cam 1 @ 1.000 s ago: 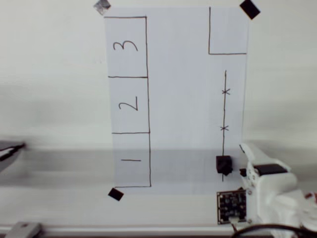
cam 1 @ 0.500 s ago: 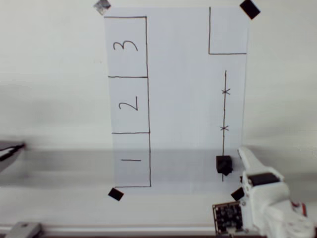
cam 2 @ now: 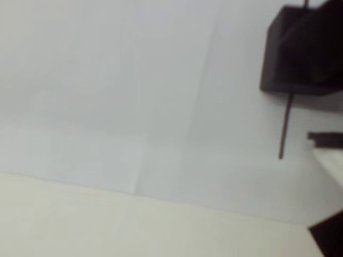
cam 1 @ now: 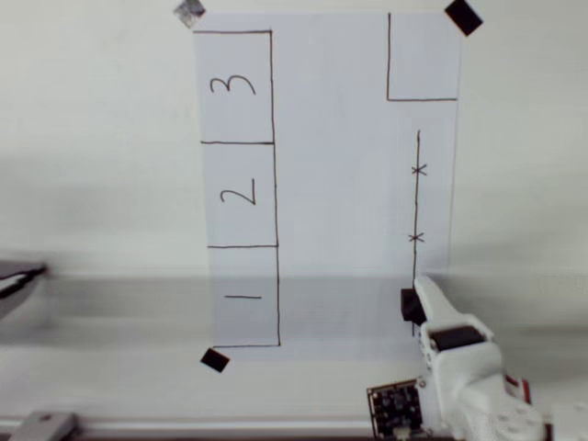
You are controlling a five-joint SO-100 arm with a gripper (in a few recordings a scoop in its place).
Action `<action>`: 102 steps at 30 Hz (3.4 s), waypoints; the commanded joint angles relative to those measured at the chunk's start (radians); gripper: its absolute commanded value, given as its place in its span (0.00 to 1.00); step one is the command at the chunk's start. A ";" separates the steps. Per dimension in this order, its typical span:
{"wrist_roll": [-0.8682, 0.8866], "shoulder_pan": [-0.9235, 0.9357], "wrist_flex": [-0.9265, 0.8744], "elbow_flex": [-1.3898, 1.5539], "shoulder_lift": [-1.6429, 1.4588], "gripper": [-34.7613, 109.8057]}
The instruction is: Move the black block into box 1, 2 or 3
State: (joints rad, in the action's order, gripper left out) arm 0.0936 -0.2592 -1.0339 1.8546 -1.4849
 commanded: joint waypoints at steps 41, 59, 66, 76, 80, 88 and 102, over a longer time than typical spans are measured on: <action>-0.021 0.037 0.077 -0.005 -0.048 0.24; -0.064 0.137 0.075 -0.298 0.000 0.24; -0.069 0.160 0.075 -0.469 0.124 0.24; -0.106 0.215 0.077 -0.627 0.236 0.24; -0.121 0.264 0.077 -0.643 0.242 0.24; -0.178 0.388 0.080 -0.699 0.262 0.24; -0.123 0.554 0.080 -0.899 0.402 0.24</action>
State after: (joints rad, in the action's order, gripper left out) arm -0.0230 0.2546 -0.9511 1.0569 -1.0692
